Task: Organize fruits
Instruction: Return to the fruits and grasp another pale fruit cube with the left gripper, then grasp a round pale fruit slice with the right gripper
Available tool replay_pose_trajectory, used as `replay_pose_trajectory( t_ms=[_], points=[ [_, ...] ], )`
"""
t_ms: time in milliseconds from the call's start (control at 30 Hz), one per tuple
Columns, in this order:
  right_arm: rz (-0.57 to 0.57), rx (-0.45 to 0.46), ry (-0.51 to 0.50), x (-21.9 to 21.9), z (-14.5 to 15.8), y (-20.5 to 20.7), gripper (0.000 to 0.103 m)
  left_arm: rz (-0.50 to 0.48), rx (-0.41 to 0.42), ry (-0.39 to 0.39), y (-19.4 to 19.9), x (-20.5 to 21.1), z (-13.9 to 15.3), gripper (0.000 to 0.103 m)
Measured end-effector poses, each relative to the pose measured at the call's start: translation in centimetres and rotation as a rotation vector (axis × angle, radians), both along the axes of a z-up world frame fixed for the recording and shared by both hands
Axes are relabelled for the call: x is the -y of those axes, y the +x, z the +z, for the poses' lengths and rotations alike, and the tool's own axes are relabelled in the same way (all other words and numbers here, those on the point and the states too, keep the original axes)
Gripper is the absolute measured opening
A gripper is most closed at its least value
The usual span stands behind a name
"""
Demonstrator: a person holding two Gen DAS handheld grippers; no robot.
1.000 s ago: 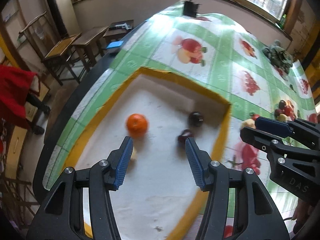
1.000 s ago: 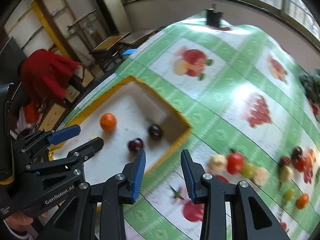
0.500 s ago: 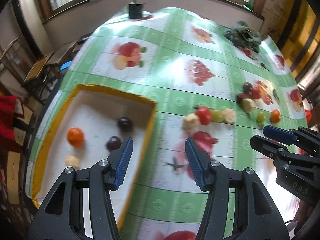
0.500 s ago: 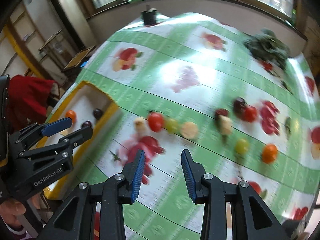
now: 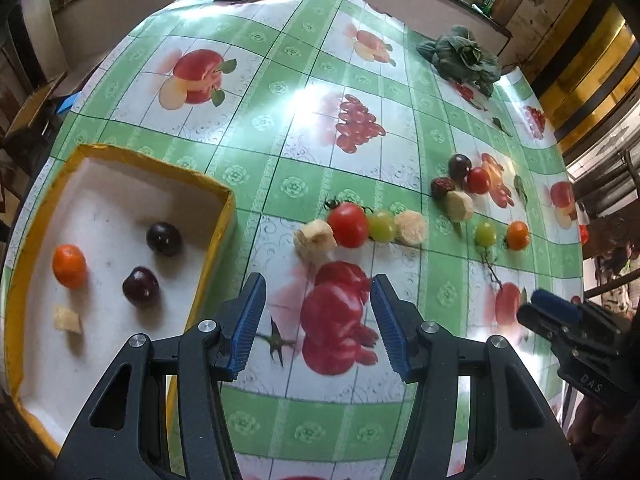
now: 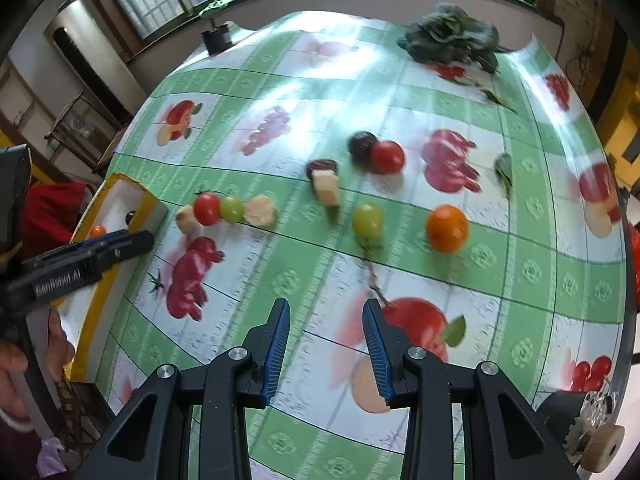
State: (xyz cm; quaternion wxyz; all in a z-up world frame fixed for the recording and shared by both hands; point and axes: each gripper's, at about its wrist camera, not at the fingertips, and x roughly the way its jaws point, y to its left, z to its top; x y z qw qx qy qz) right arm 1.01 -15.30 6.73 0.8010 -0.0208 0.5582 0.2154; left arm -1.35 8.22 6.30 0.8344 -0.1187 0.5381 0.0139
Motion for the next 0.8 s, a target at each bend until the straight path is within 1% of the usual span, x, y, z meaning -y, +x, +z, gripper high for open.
replay_pose_trajectory(
  t_ms=[133, 367, 400, 433, 467, 533, 600, 667, 800],
  points=[
    [-0.011, -0.020, 0.008, 0.9, -0.8, 0.3, 0.036, -0.048, -0.006, 0.013, 1.4, 0.8, -1.1, 0.054],
    [0.024, -0.026, 0.021, 0.1, -1.2, 0.5, 0.036, -0.065, -0.021, 0.044, 3.5, 0.4, -3.5, 0.054],
    [0.030, -0.026, 0.020, -0.1, -1.2, 0.6, 0.036, -0.078, -0.026, 0.045, 3.8, 0.4, -4.0, 0.054],
    [0.038, -0.026, 0.019, -0.4, -1.3, 0.6, 0.036, -0.092, -0.016, 0.028, 3.9, 0.3, -4.1, 0.054],
    [0.049, -0.025, 0.019, -0.8, -1.3, 0.7, 0.037, -0.104, 0.005, 0.034, 3.9, 0.4, -4.1, 0.052],
    [0.065, -0.023, 0.021, -1.5, -1.4, 0.8, 0.036, -0.140, 0.012, 0.014, 4.0, 0.7, -4.0, 0.035],
    [0.081, -0.018, 0.029, -2.3, -1.5, 1.1, 0.036, -0.152, 0.008, 0.024, 3.9, 1.0, -4.0, 0.029],
    [0.097, -0.016, 0.035, -3.1, -1.6, 1.5, 0.036, -0.160, 0.008, 0.030, 3.7, 1.0, -3.9, 0.029],
    [0.118, -0.007, 0.042, -5.0, -2.1, 2.7, 0.036, -0.142, -0.006, -0.009, 3.2, 0.4, -3.4, 0.029]
  ],
)
